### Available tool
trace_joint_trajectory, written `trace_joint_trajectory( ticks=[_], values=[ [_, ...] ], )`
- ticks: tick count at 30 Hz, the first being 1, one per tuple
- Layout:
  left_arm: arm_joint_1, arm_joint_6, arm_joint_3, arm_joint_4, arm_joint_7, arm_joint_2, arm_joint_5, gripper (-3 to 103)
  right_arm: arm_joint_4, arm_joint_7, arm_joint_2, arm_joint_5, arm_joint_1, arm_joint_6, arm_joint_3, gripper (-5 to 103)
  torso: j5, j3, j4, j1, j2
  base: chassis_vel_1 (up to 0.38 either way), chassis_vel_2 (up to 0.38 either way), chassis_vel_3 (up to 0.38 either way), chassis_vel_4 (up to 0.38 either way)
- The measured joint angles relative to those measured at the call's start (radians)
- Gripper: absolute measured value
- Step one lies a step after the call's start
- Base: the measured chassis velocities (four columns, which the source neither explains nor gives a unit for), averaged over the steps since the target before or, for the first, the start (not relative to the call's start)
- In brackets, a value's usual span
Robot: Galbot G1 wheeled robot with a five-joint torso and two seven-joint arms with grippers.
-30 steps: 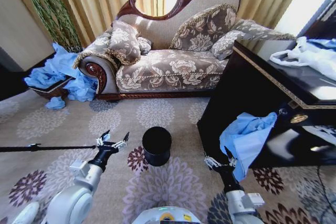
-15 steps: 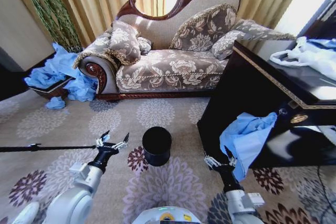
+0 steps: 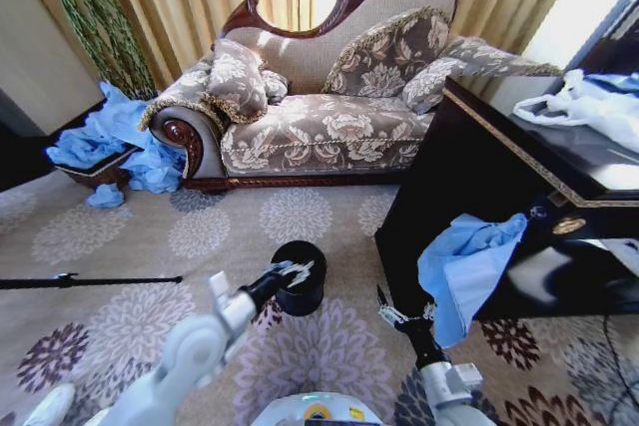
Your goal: Place a garbage bag over the trash bin.
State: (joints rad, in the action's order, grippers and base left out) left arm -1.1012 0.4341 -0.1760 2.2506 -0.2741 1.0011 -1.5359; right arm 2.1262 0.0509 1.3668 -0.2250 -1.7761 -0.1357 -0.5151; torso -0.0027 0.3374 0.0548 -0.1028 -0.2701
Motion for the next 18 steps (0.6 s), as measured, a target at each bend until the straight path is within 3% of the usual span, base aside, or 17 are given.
trace_joint_trajectory(
  ticks=[1, 2, 4, 6, 10, 14, 16, 18],
  values=[
    [0.087, 0.008, 0.047, -0.015, -0.041, 0.011, -0.099, 100, -0.01, 0.0, -0.005, 0.0, 0.005, 0.001, 0.002, 100, 0.0003, 0.0, 0.0006, 0.0, 0.0, 0.0, 0.0, 0.0, 0.0],
    [0.087, 0.008, 0.047, -0.015, -0.041, 0.011, -0.099, 100, -0.01, 0.0, -0.005, 0.0, 0.005, 0.001, 0.002, 100, 0.0003, 0.0, 0.0006, 0.0, 0.0, 0.0, 0.0, 0.0, 0.0],
    [0.225, 0.016, 0.132, -0.061, -0.067, 0.035, -0.207, 100, -0.028, 0.0, -0.011, 0.005, 0.009, 0.001, 0.006, 100, 0.0004, 0.0, 0.0004, 0.0, 0.0, 0.0, 0.0, 0.0, 0.0],
    [0.288, 0.019, 0.177, -0.096, -0.066, 0.054, -0.24, 100, -0.037, 0.0, -0.012, 0.011, 0.009, 0.0, 0.011, 100, 0.0005, 0.0, 0.0001, 0.0, 0.0, 0.0, 0.0, 0.0, 0.0],
    [0.456, 0.03, 0.297, -0.252, -0.049, 0.19, -0.305, 100, -0.045, -0.002, -0.011, 0.024, 0.0, -0.007, 0.015, 100, 0.0004, 0.0, 0.0003, 0.0, 0.0, 0.0, 0.0, 0.0, 0.0],
    [0.502, 0.057, 0.332, -0.337, -0.036, 0.269, -0.354, 100, -0.045, -0.001, -0.015, 0.027, -0.01, -0.009, 0.013, 100, 0.0006, 0.0, 0.0003, 0.0, 0.0, 0.0, 0.0, 0.0, 0.0],
    [0.532, 0.1, 0.354, -0.405, -0.04, 0.33, -0.411, 100, -0.044, 0.0, -0.02, 0.029, -0.013, -0.01, 0.011, 100, 0.0002, 0.0, 0.0, 0.0, 0.0, 0.0, 0.0, 0.0, 0.0],
    [0.558, 0.118, 0.395, -0.464, -0.033, 0.367, -0.399, 100, -0.044, 0.001, -0.021, 0.031, -0.012, -0.012, 0.009, 100, 0.0003, 0.0, 0.0002, 0.0, 0.0, 0.0, 0.0, 0.0, 0.0]
  ],
)
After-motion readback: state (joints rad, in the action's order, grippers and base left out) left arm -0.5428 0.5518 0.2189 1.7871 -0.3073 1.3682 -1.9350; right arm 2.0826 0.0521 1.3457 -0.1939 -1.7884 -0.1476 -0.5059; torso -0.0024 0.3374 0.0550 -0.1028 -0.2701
